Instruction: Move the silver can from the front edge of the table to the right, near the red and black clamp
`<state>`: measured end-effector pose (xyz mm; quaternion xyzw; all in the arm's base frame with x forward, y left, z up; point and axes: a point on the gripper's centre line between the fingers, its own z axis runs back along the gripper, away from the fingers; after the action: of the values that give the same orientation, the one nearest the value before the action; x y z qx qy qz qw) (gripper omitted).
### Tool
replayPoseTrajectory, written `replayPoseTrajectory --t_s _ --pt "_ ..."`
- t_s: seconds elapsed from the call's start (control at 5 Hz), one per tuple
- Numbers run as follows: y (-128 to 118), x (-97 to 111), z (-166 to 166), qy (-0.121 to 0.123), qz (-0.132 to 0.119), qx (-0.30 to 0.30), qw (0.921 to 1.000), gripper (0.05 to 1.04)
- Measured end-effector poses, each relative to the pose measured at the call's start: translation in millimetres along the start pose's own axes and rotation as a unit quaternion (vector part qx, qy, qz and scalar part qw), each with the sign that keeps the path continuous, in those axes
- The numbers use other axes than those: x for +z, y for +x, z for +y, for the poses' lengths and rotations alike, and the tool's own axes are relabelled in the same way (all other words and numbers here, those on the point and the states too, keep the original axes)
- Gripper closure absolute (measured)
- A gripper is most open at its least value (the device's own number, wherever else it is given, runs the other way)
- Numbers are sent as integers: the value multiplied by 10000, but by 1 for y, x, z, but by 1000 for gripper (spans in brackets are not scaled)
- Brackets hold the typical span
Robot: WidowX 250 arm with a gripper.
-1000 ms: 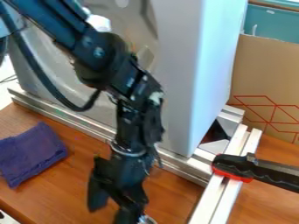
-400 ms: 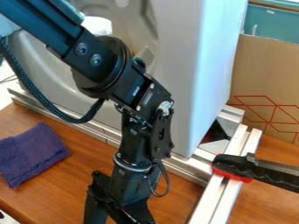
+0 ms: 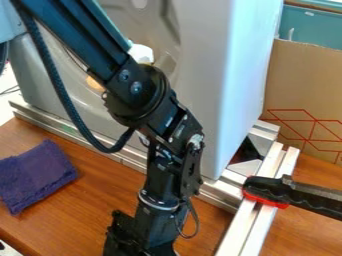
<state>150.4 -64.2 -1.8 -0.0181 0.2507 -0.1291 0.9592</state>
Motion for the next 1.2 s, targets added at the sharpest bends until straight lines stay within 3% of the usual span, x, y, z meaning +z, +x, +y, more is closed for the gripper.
replayPoseTrajectory --t_s 0.2,0.4,0.6,0.8,1.0,1.2 --pt "3 -11 -7 -115 258 -5 9996 85" --pt "8 -12 -8 -127 227 -81 9996 85" --pt "25 -9 2 -159 -112 -151 9997 85" --pt "52 1 24 -260 -577 33 9980 85" --pt "82 17 31 -196 -1081 188 9938 85" --pt "86 20 30 -254 -1181 258 9923 85"
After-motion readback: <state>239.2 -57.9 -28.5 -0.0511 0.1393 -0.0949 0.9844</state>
